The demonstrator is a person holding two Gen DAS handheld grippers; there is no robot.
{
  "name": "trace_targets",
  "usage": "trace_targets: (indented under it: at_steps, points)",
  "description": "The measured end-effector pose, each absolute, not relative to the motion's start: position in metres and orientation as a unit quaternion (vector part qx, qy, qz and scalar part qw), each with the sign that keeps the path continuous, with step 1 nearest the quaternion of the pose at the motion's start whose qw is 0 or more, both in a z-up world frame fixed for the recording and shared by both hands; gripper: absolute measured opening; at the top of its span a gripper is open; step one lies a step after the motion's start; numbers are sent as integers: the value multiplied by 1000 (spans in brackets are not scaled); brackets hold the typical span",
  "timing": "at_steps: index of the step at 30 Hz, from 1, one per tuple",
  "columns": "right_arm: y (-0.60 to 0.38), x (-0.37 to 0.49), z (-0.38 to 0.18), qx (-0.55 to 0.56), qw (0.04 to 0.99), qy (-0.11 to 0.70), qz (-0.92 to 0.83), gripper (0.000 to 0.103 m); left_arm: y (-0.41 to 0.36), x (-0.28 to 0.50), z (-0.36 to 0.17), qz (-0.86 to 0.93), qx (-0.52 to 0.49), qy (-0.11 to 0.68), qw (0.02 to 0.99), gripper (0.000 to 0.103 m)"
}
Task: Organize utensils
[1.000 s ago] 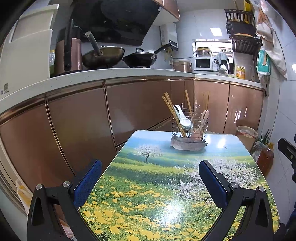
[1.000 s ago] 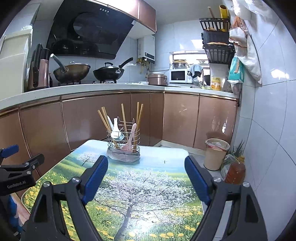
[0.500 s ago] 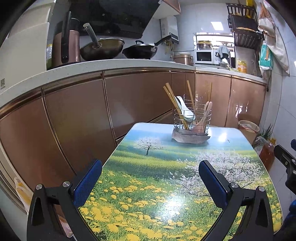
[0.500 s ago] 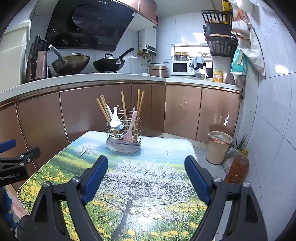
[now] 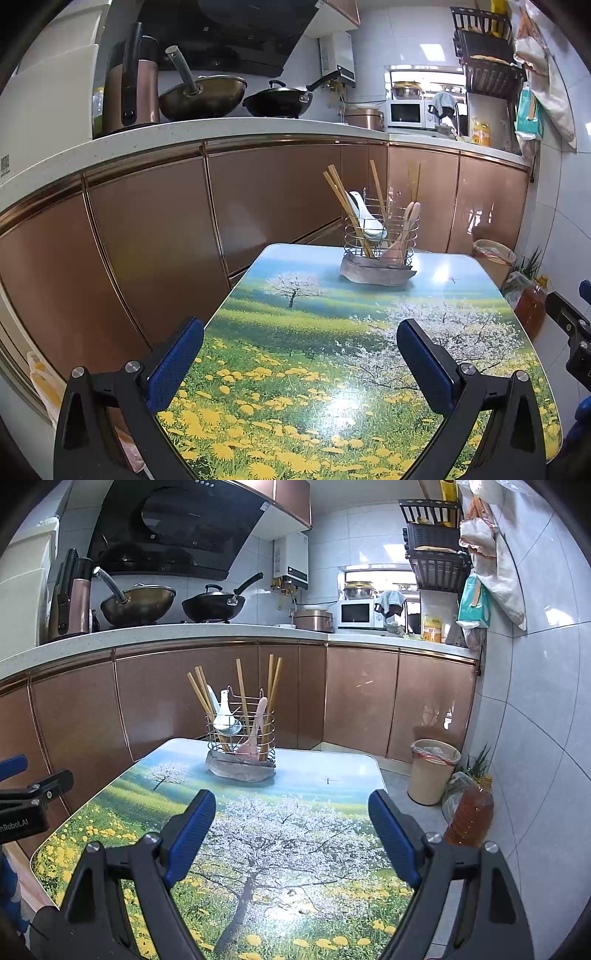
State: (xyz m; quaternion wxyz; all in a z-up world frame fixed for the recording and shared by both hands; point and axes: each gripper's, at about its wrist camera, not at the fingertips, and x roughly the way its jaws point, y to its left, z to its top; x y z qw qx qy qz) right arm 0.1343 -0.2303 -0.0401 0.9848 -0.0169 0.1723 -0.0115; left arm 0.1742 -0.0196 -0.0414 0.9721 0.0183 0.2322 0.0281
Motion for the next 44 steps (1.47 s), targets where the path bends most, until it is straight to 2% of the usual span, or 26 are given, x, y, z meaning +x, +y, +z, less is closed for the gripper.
trace_targets:
  at_steps: [44]
  points:
    - [-233,131,-45,-21,983,183,-26,84,-23,169,-41,13,25,241,970,103]
